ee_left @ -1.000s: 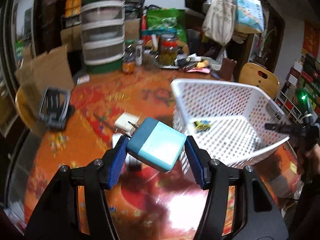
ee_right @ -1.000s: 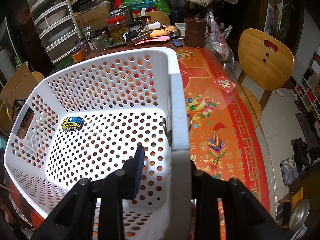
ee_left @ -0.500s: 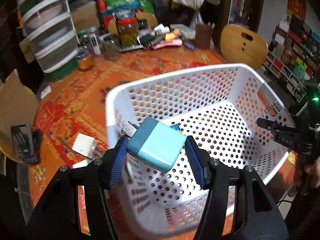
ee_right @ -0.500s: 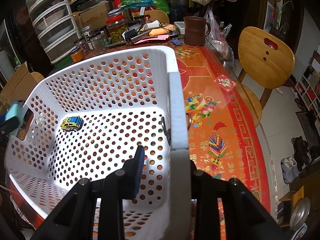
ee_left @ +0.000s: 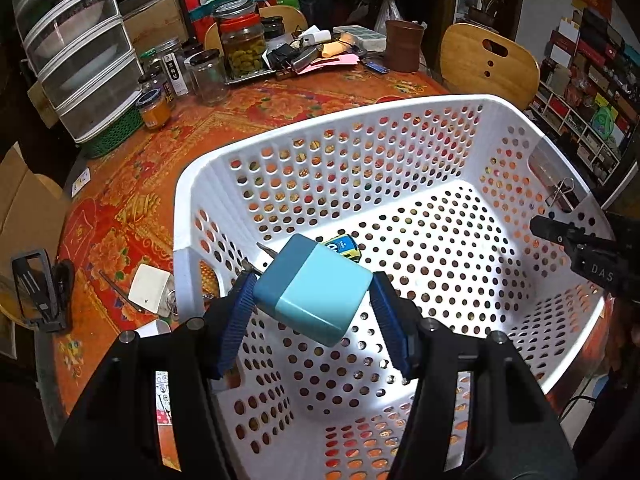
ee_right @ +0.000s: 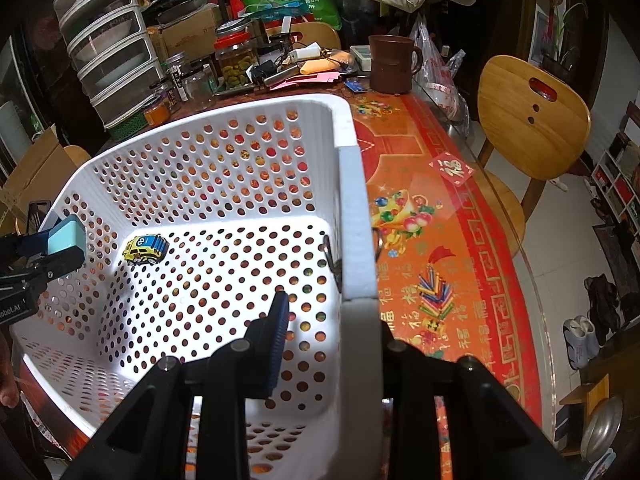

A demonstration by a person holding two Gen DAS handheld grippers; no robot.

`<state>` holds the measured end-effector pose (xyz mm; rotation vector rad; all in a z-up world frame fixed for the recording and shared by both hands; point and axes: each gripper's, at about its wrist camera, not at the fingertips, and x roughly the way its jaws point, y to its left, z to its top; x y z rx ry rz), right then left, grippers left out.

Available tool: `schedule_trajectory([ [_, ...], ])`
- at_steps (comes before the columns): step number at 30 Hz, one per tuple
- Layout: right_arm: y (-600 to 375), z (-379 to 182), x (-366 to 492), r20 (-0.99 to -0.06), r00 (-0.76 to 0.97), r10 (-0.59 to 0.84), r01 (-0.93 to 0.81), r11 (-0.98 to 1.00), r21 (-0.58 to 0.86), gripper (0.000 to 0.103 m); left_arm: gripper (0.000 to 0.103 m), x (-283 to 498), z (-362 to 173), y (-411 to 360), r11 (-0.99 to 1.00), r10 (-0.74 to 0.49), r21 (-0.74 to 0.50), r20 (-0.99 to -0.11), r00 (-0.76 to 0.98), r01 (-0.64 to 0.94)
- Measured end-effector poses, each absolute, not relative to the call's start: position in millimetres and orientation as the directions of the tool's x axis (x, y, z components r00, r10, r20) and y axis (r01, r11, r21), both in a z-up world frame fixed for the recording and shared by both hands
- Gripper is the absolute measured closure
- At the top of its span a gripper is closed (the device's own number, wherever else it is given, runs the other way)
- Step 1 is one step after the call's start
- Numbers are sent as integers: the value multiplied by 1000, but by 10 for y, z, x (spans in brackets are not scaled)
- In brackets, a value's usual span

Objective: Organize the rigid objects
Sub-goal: 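Lower the light-blue cube into the basket and release it, then grasp the white charger with the left tool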

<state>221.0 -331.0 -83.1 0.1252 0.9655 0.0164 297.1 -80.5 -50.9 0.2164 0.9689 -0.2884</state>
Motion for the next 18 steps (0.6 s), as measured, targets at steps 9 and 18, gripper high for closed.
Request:
schedule_trajectory([
  [9, -3316, -826, 2214, -821, 567, 61, 41, 994, 103, 75, 8, 2617, -167, -449, 951, -211, 2, -727, 654, 309],
  [18, -3320, -831, 2220, -819, 571, 56, 47, 994, 100, 75, 1, 2235, -423, 935, 998, -55, -47, -694, 717, 31],
])
